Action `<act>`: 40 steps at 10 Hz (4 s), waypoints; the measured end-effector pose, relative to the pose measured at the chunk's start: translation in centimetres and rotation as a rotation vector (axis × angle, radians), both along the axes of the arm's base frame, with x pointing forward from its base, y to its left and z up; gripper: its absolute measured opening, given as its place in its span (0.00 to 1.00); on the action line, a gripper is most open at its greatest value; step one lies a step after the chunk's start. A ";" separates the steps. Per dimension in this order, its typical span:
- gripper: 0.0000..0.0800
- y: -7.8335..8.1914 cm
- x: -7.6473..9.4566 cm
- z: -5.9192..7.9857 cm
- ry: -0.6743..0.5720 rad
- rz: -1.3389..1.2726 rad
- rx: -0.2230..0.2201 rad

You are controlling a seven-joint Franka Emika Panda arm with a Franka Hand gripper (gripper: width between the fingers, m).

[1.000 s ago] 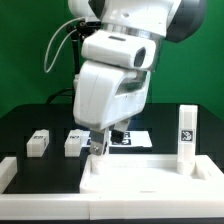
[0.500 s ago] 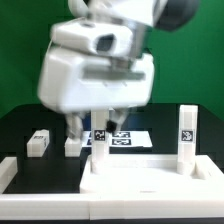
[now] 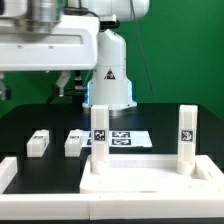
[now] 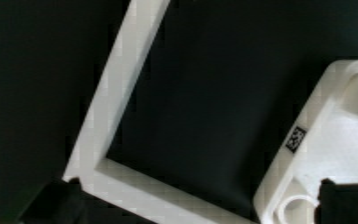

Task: Assemble desk

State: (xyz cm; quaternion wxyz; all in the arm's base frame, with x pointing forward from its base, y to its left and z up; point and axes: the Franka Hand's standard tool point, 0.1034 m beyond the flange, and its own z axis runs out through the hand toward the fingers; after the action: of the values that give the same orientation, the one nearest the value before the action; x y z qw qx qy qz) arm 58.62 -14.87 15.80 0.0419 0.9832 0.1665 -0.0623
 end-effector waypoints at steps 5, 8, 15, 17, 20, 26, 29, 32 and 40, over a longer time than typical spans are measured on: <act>0.81 -1.0 -2.8 -2.7 0.009 -0.371 0.044; 0.81 -1.3 -7.6 -6.6 0.077 -0.648 0.115; 0.81 -1.4 -10.7 -8.1 0.127 -1.005 0.218; 0.81 -1.0 -11.7 -7.8 0.189 -0.958 0.284; 0.81 -0.3 -12.7 -7.9 0.324 -0.955 0.318; 0.81 -0.1 -16.1 -10.3 0.778 -0.965 0.400; 0.81 0.5 -16.0 -10.6 0.782 -0.972 0.390; 0.81 2.0 -16.0 -11.2 0.792 -0.968 0.378; 0.81 3.7 -17.1 -14.2 0.794 -0.957 0.356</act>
Offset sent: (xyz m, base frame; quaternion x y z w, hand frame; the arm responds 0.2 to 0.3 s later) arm -0.0329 -0.0219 -0.0358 0.1140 0.0005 0.3182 0.9412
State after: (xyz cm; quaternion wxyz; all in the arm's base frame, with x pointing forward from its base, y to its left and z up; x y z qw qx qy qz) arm 41.52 -11.15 1.59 -0.2188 0.8427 -0.2796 -0.4047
